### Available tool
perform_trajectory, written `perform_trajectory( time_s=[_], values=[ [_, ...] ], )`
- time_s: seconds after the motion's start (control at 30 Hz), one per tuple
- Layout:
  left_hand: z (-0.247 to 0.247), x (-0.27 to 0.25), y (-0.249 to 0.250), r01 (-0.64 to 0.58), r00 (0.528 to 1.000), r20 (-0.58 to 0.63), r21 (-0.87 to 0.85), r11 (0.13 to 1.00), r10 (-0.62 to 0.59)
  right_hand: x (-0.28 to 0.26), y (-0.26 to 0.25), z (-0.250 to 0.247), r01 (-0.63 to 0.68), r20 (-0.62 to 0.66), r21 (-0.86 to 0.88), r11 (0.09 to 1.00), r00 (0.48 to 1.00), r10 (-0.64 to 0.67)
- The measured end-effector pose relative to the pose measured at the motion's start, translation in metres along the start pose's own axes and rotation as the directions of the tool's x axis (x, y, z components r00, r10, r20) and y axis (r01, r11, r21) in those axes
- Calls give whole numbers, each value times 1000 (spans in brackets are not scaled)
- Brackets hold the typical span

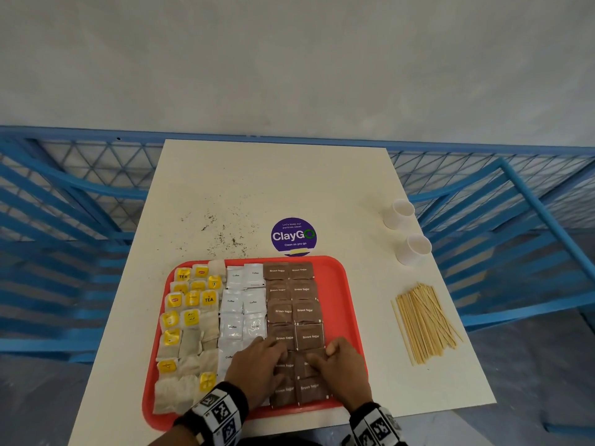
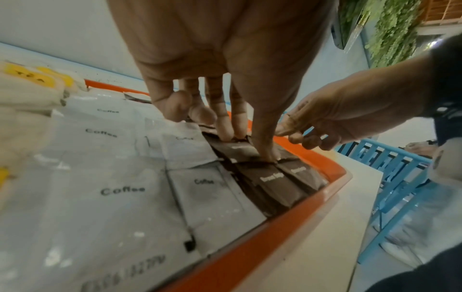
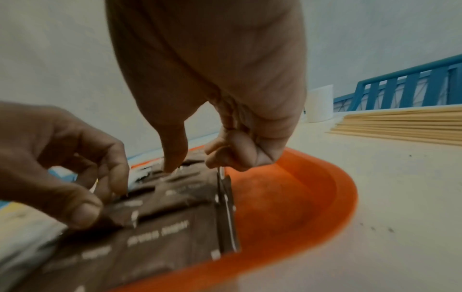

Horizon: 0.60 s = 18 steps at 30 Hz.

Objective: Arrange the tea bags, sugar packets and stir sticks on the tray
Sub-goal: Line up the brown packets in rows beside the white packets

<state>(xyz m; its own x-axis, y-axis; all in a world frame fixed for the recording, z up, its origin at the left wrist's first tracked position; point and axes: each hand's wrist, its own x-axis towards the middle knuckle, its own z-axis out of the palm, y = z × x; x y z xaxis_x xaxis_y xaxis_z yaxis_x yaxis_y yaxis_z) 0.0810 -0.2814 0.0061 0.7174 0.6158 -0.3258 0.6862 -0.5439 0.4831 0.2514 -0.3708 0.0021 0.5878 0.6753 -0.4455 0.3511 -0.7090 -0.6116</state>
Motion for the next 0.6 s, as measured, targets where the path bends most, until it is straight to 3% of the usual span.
perform_trajectory(
  time_s=[0.2,0.37,0.5,0.6],
  values=[
    [-16,2,10,-65,995,-89,-189,980,49,-15,4,-19,139,33,77,987,989,-142],
    [-26,32,44,-117,992,-75,-295,948,100,-28,27,-32,113,57,16,993,992,-114],
    [-23,67,80,-194,981,-55,-337,921,186,-23,44,-72,8,-97,86,996,995,0],
    [-12,97,113,-170,984,-23,-389,905,175,5,63,-115,-69,-241,48,996,967,78]
  ],
)
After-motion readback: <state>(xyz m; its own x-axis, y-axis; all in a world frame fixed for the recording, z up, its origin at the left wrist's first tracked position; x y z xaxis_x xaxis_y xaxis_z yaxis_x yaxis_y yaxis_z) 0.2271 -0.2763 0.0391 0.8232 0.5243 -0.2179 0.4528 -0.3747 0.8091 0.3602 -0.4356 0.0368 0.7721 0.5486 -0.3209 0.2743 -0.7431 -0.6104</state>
